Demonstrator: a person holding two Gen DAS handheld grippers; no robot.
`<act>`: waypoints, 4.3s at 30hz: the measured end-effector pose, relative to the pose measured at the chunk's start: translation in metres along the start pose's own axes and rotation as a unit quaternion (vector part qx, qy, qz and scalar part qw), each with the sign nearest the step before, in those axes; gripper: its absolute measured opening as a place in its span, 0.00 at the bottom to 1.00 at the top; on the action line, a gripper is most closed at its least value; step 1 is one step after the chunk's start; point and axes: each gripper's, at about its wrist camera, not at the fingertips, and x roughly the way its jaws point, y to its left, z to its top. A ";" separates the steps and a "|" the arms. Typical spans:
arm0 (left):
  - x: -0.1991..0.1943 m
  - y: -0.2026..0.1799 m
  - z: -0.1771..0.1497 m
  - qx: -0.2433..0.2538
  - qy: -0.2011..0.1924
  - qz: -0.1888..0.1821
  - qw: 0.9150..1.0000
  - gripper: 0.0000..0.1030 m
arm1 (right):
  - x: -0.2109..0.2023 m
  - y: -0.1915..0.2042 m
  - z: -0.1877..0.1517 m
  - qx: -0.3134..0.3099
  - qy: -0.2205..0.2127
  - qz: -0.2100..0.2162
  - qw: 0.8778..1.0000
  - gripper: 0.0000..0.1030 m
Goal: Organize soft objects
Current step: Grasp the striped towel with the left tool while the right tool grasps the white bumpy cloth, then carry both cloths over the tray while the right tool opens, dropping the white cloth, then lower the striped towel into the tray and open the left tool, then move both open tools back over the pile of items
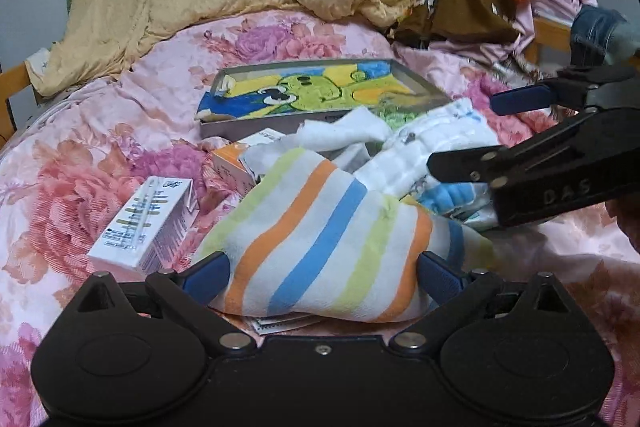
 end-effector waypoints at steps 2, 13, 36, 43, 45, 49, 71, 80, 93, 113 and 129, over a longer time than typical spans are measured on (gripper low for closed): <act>0.005 -0.002 0.000 0.003 0.006 0.003 1.000 0.91 | 0.006 0.002 -0.002 -0.006 0.012 0.002 1.000 0.86; -0.004 -0.027 -0.007 0.072 -0.004 0.003 0.997 0.45 | 0.001 0.018 -0.007 -0.059 0.007 -0.010 0.998 0.63; -0.072 0.034 0.061 -0.187 -0.013 -0.063 0.980 0.18 | -0.070 -0.040 0.013 0.072 -0.107 -0.002 0.992 0.31; -0.065 0.034 0.097 -0.213 -0.051 -0.034 0.975 0.18 | -0.065 -0.059 0.032 0.085 -0.137 -0.013 0.987 0.31; -0.057 0.034 0.108 -0.219 -0.062 -0.029 0.973 0.18 | -0.057 -0.068 0.039 0.098 -0.140 -0.015 0.985 0.31; -0.025 0.031 0.136 -0.225 -0.083 -0.016 0.971 0.18 | -0.034 -0.102 0.056 0.149 -0.148 -0.027 0.977 0.31; 0.198 0.019 0.189 -0.224 -0.027 0.030 0.974 0.19 | 0.125 -0.194 0.039 0.219 -0.031 -0.055 0.974 0.35; 0.222 0.007 0.185 -0.199 0.024 0.045 0.979 0.24 | 0.139 -0.193 0.040 0.209 0.006 -0.045 0.977 0.49; 0.186 0.002 0.189 -0.201 -0.023 0.072 0.977 0.69 | 0.116 -0.198 0.051 0.185 -0.018 -0.070 0.980 0.89; 0.042 -0.023 0.167 -0.190 -0.124 0.057 0.972 0.99 | -0.016 -0.164 0.065 0.153 -0.099 -0.095 0.979 1.00; -0.033 -0.024 0.106 -0.162 -0.136 0.048 0.976 0.99 | -0.102 -0.108 0.027 0.129 -0.139 -0.121 0.974 1.00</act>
